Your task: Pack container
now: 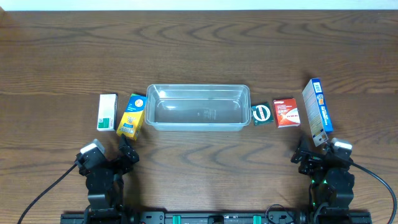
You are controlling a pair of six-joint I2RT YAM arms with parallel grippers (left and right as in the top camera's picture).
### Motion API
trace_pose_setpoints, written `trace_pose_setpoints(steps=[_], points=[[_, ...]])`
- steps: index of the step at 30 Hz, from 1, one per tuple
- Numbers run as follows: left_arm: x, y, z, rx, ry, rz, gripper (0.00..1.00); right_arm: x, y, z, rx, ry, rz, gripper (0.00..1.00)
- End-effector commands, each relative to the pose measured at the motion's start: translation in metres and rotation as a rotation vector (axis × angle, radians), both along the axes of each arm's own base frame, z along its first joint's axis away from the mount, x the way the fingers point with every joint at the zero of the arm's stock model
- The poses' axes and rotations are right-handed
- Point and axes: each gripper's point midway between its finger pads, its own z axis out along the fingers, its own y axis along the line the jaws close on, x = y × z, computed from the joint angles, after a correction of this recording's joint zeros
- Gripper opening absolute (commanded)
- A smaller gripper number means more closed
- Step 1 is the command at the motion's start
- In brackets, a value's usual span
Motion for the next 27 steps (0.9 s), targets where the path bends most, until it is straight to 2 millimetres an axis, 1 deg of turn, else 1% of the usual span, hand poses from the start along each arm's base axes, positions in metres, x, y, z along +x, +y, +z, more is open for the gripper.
trace_pose_setpoints(steps=[1,21,27], points=[[0.000,0.000,-0.007,0.014,0.015,-0.005,0.98,0.000,-0.002,0.000,-0.013,-0.003,-0.003,0.99],[0.000,0.000,-0.007,0.014,0.015,-0.005,0.98,0.000,-0.001,0.000,-0.010,-0.004,0.000,0.99],[0.000,0.000,-0.007,0.014,0.015,-0.005,0.98,0.003,0.026,-0.001,0.092,-0.010,0.127,0.99]])
